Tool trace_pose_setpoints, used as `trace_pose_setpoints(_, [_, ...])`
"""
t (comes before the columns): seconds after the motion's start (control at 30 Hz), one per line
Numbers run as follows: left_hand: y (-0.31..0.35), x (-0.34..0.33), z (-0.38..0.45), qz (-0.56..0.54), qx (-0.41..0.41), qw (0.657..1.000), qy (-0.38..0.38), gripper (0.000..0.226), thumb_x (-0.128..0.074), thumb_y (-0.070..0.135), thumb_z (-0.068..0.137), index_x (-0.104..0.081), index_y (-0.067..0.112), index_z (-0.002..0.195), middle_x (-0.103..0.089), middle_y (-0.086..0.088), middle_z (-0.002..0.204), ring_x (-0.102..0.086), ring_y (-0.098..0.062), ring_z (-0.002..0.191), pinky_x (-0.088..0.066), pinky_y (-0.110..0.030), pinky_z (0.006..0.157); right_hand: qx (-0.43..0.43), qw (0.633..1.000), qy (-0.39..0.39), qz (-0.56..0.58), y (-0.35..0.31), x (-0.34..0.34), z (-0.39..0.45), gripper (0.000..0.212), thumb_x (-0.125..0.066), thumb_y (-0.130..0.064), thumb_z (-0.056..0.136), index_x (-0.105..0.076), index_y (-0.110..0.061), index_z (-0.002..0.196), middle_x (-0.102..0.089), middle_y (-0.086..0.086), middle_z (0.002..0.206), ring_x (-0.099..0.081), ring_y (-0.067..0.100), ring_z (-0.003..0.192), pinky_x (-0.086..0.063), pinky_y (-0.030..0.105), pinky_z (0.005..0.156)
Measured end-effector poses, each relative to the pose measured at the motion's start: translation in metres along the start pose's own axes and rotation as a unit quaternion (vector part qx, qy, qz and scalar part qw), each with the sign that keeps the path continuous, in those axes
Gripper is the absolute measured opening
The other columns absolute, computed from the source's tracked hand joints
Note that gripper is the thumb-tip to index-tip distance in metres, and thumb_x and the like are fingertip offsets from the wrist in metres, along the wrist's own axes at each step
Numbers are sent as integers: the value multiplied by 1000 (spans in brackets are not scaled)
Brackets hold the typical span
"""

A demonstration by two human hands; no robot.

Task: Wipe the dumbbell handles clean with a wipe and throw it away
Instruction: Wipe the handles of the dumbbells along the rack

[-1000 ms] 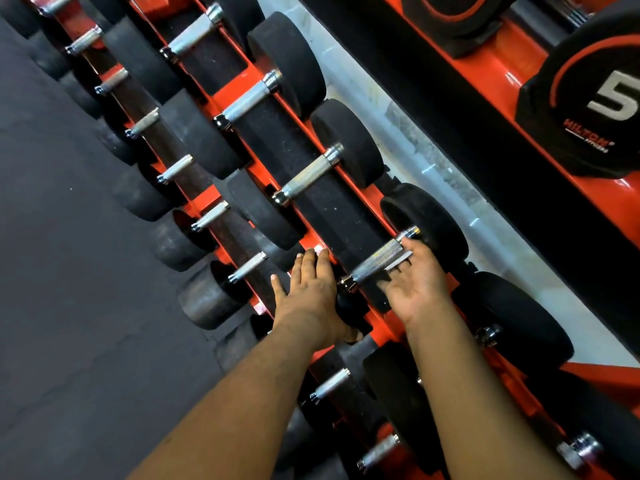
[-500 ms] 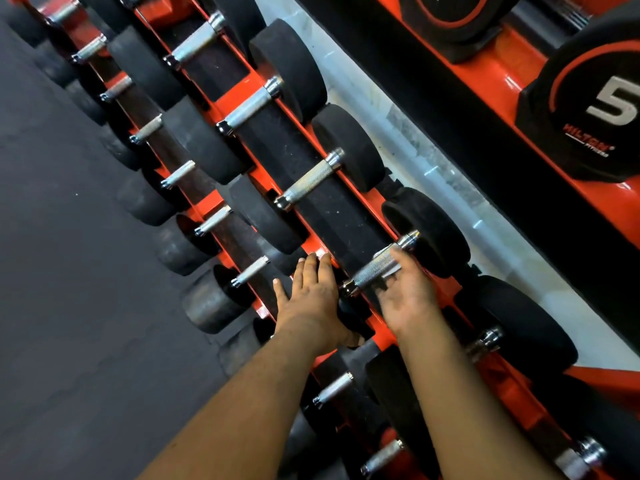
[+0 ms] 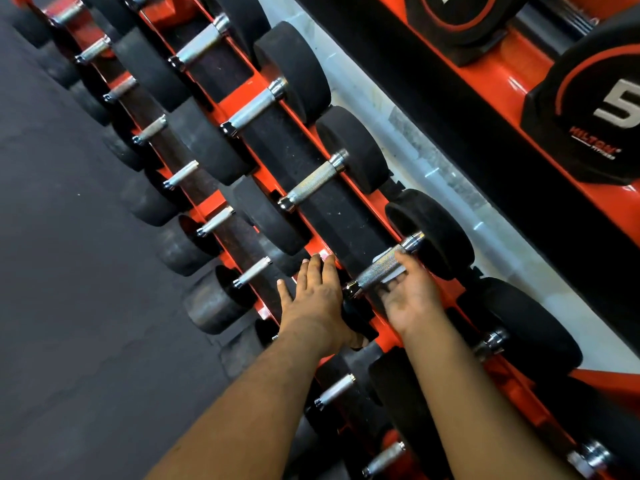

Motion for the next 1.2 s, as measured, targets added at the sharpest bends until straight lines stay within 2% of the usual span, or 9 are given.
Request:
trace_pose_setpoints(0.27, [1,1,-1,6,0,1000,0,153,-92,55,59,19,19,159,21,-1,169,21,-20,155,6,-62,123,15,978,38,-203,28,15,-1,30,-69,-16,91,-62,-4,118,-72,18,99,-70,22,70,-53,25,48])
trace_pose_setpoints(0.37, [2,1,-2,2,-4,1000,-2,153,-91,55,60,19,20,159,22,-1,169,21,-20,155,6,-62,122,36,996,38,-73,7,19,15,36,-68,-26,94,-64,-5,123,-74,17,109,-74,21,83,-59,31,69])
trace_pose_setpoints(0.43, [3,2,-3,1,-5,1000,-3,152,-91,55,61,20,20,159,23,-1,168,22,-20,154,7,-63,122,40,987,34,-149,11,19,16,38,-73,-35,90,-67,-12,119,-75,14,109,-73,25,95,-58,41,85])
trace_pose_setpoints(0.7, [2,1,-2,-1,-8,1000,1,153,-91,56,59,19,20,159,22,-1,169,20,-21,155,6,-63,122,117,943,24,-312,31,30,-13,11,-63,-13,97,-73,-9,99,-76,2,79,-72,22,80,-58,38,76])
trace_pose_setpoints(0.87, [1,0,-1,2,-3,1000,-2,154,-91,57,59,20,19,159,23,-2,168,21,-21,155,7,-62,122,247,880,-15,-406,-3,17,-48,24,-59,-10,97,-75,-18,113,-77,-6,101,-72,11,98,-58,33,89])
trace_pose_setpoints(0.93, [2,1,-2,1,-4,1000,-6,153,-91,55,61,21,19,159,23,-2,168,22,-21,155,7,-62,122,392,768,-29,-505,-38,-14,-67,31,-57,-12,99,-71,-21,125,-73,-8,115,-67,5,107,-53,22,93])
trace_pose_setpoints(1.03, [3,2,-2,-3,-5,1000,-1,153,-92,53,60,19,20,160,22,-2,169,21,-20,155,8,-62,122,570,487,-88,-656,-39,-63,-76,36,-51,-9,96,-69,-18,127,-70,0,125,-65,15,118,-46,39,108])
trace_pose_setpoints(1.1, [2,3,-2,-5,-5,1000,2,154,-93,54,58,18,21,160,20,-1,169,20,-20,155,8,-61,122,576,309,-154,-742,-1,-69,-62,40,-56,-15,88,-68,-16,126,-69,3,128,-61,19,126,-30,51,118])
trace_pose_setpoints(1.2, [2,2,-2,-4,-10,1000,5,152,-92,53,59,18,21,160,20,-1,169,20,-21,155,7,-61,121,542,172,-210,-795,20,-46,-51,60,-69,-19,81,-56,-16,140,-57,1,144,-45,20,141,-19,59,117])
Point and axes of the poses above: each hand's wrist, its own z-axis towards the middle knuckle, its own x-axis out of the back of the hand, y = z × x, the point moved 10 cm from there along z, towards the middle knuckle
